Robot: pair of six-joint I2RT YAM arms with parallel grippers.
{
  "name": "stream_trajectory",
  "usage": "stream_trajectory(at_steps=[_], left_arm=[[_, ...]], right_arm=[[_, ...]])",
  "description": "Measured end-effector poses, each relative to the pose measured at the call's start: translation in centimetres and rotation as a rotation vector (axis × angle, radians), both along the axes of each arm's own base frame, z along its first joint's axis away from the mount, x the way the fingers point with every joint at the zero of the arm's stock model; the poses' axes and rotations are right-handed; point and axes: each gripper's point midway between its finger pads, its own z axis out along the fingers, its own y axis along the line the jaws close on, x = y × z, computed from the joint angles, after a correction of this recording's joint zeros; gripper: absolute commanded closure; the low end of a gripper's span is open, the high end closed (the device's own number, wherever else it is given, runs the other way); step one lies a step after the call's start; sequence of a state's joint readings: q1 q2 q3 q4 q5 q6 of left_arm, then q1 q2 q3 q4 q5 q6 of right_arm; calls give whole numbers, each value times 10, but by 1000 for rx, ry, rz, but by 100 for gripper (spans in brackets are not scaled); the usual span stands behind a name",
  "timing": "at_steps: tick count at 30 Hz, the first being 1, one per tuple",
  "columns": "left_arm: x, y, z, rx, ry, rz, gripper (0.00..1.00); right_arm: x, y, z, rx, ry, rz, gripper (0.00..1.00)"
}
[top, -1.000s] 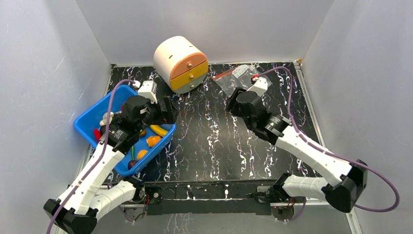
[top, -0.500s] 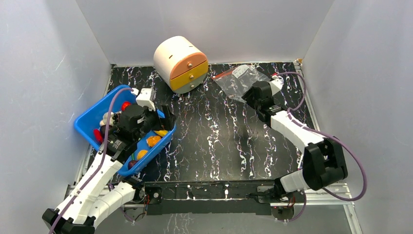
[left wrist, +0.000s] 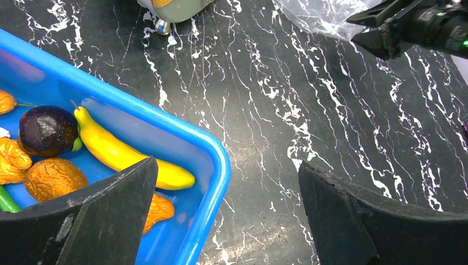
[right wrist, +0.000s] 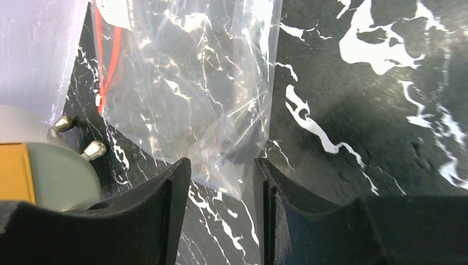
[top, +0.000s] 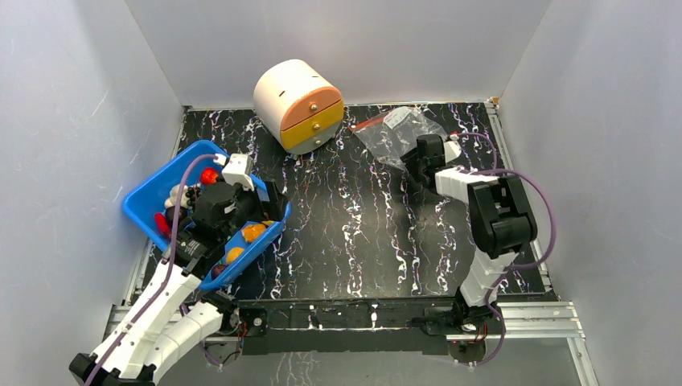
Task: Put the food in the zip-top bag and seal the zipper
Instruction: Pick up the zipper food storage bag at the center of the board.
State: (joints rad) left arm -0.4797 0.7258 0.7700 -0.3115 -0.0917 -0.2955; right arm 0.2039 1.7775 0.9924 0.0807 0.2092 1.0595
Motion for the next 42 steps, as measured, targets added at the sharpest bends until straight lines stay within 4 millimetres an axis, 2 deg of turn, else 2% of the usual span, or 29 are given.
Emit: stream_trajectory(at_steps=[5,10,14,18,27,30,33,37,40,42], left_arm=[[-1,2,9,-16,-39,5,2],[-3,3,15,-24,-60,3,2],[-3,3,14,-21,-60,2,2],[-3,3,11,-18,-55,2,2],[-5,4,13,-23,-66,3,2],[-5,4,13,-23,-66,3,2],[-4,4,12,-21,-62,4,2],[-2,3,11,-18,-58,6,2],[0,1,10,-18,-54,2,4],[3,-1,12,-19,-45,0,6]], right_arm=[[13,8,-22,59,19,-11,56],[18,11,-31,94,23,-13,58],[22,11,-31,109,20,-16,73],[22,12,-31,116,18,-1,100],[26,22,-22,124,-34,138,100],[17,25,-25,111,-28,185,100],[-2,26,-26,92,-13,236,100],[-22,28,-10,60,-8,304,100],[-38,25,16,14,-33,350,100],[-54,21,44,-39,-71,387,100]])
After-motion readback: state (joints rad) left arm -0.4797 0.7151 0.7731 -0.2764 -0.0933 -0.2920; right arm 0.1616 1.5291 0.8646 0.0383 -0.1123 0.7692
